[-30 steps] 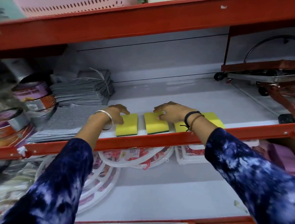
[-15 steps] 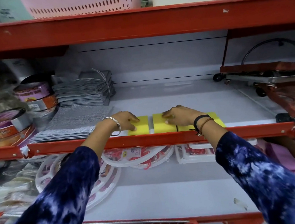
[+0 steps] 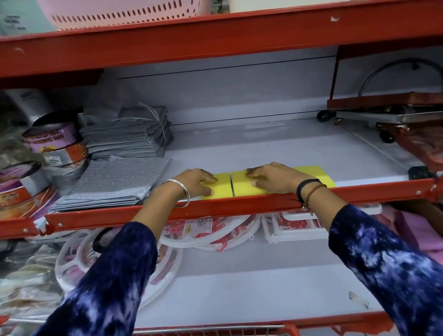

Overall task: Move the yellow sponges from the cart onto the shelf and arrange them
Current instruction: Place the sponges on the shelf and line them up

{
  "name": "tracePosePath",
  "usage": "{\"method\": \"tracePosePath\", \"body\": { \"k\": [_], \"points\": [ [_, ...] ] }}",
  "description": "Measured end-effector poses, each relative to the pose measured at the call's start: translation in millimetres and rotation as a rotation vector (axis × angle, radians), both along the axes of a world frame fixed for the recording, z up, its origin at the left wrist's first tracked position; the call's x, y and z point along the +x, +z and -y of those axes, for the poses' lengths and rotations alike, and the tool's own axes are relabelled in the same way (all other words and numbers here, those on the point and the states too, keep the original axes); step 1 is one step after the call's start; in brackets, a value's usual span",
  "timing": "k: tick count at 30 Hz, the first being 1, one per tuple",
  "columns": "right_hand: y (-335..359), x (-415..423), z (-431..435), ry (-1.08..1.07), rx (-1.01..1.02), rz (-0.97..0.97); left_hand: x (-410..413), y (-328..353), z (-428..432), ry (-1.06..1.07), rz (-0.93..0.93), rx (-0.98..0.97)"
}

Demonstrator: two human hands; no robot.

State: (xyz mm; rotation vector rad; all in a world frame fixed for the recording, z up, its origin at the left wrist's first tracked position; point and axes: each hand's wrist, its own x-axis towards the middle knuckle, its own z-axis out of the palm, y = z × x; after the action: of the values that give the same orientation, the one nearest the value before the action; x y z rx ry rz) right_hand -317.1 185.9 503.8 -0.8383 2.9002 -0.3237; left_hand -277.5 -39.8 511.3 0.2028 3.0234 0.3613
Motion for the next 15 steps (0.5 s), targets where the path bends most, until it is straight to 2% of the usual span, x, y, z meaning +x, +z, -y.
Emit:
{"method": "tracePosePath", "body": {
  "k": [7,15],
  "points": [
    [-4,6,-3,-0.078,0.034,-0.049,0,-4,-4,-0.002,-0.011,0.015],
    [-10,12,0,-0.136,-0.022,0.012,-2,-5,-11,-0.017,0.007,-0.058]
  ]
}}
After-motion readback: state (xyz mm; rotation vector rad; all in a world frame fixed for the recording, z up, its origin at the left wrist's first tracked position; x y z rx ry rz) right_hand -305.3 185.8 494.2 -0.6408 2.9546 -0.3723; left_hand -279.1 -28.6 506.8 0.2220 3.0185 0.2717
